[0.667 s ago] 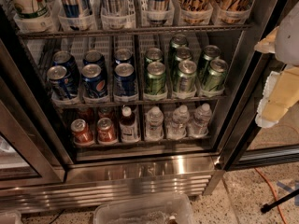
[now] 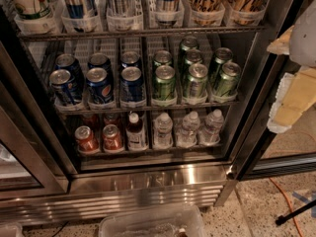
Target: Pick green can from middle shelf of fridge
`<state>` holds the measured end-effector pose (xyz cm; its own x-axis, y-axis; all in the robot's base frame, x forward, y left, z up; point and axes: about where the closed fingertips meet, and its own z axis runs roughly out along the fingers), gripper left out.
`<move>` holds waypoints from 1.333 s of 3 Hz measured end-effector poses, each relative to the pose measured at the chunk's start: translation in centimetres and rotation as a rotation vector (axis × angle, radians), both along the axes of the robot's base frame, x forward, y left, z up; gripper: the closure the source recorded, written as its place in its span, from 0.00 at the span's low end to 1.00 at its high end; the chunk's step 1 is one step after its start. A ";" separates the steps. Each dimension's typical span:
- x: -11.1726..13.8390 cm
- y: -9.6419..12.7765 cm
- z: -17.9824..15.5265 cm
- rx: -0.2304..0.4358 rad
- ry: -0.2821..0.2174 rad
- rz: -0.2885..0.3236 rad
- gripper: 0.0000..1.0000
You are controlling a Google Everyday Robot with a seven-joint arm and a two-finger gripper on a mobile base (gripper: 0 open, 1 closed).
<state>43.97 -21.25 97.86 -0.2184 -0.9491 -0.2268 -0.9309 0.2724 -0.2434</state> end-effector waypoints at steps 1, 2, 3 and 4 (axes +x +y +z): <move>0.3 1.3 0.2 0.066 0.011 0.006 0.00; 0.3 4.8 0.2 0.166 0.042 0.032 0.00; -0.4 9.0 0.4 0.293 0.070 0.021 0.00; -1.6 13.4 -0.1 0.487 0.120 -0.040 0.00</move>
Offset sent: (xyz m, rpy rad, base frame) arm 0.0005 0.0897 0.0009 0.2916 0.1004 0.0653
